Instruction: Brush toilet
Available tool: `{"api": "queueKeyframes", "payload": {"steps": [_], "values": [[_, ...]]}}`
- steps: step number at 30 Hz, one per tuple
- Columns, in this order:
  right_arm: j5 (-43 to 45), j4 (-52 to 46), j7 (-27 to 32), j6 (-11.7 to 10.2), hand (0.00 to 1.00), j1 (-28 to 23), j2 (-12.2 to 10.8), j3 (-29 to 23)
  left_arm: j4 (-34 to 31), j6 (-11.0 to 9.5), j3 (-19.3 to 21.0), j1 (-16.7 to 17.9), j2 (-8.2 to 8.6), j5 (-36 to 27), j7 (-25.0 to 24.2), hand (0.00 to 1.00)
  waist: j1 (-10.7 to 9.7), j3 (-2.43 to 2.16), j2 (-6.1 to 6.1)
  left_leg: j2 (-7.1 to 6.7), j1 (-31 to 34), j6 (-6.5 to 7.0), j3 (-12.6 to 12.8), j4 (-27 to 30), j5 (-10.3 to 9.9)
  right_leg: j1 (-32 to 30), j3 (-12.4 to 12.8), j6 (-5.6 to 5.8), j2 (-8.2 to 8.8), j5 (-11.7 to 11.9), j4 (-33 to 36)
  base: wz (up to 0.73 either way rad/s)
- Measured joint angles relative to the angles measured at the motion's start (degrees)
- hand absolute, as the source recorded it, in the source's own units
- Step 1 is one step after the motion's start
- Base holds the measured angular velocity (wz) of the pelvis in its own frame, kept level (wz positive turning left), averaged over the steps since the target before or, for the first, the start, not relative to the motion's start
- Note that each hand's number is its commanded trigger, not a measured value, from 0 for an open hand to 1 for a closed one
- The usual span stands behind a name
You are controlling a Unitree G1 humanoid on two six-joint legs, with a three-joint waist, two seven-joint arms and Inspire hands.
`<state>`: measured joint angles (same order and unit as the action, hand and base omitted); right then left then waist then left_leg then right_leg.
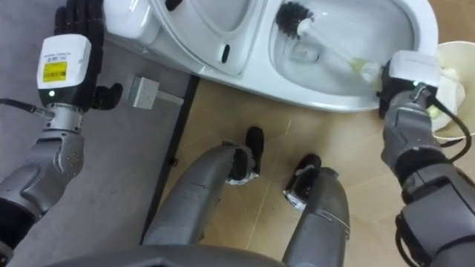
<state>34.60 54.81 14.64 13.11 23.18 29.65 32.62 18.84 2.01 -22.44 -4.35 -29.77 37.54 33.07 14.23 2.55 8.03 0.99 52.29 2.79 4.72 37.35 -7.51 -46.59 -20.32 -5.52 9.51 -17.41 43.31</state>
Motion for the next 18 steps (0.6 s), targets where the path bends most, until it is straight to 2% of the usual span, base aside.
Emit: {"api": "queueKeyframes", "payload": {"steps": [2,6,8,11,14,18], "values": [[1.24,-2.07,-1.72,0.99,1.0,-3.84,-0.3,-0.08,-0.28,-0.48,0.34,0.53,0.0,-2.06,0.12,0.0,-0.15,-0.09,0.11,0.44,-0.02,-0.26,-0.32,0.03,0.0,0.7,-0.76,-0.84,-0.61,0.12,-0.82,0.06],[1.97,-4.97,-2.34,1.24,1.0,-4.8,-0.62,-0.12,-1.35,-1.0,2.66,3.54,-0.12,-3.33,0.62,0.0,-2.56,-0.06,0.02,0.4,-0.03,-0.61,-0.33,-0.28,-0.06,0.55,-0.67,-1.08,-0.6,-0.22,-0.75,0.03],[1.95,-4.96,-2.66,1.21,1.0,-4.74,-0.79,-0.12,-0.93,-2.07,3.18,4.3,-0.38,-4.71,1.65,0.0,-3.37,-0.02,-0.49,0.33,-0.11,-0.69,-0.21,-0.65,-0.02,0.55,-0.78,-1.16,-0.42,-0.43,-0.72,0.06],[2.29,-4.84,-4.3,1.11,1.0,-4.46,-0.32,-0.12,-1.37,-2.9,3.34,4.46,-0.74,-6.91,2.28,0.0,-3.82,0.01,-1.39,0.39,0.0,-0.71,-0.17,-0.14,0.01,0.57,-0.86,-1.17,-0.41,-0.46,-0.84,0.01],[3.48,-3.53,-6.25,0.08,1.0,-3.63,0.52,-0.06,-1.55,-3.3,3.13,3.76,-0.77,-8.37,2.32,0.0,-3.91,0.03,-2.22,0.42,0.05,-0.67,-0.22,0.37,0.01,0.59,-0.84,-1.04,-0.21,-0.52,-0.59,0.0],[5.2,-2.88,-7.93,-0.89,1.0,-2.84,1.66,-0.05,-1.48,-3.69,2.93,2.97,-0.86,-8.68,2.3,0.0,-4.11,0.08,-2.73,0.4,0.04,-0.63,-0.17,0.48,0.02,0.59,-0.71,-0.58,0.06,-0.44,-0.47,-0.01]]}}
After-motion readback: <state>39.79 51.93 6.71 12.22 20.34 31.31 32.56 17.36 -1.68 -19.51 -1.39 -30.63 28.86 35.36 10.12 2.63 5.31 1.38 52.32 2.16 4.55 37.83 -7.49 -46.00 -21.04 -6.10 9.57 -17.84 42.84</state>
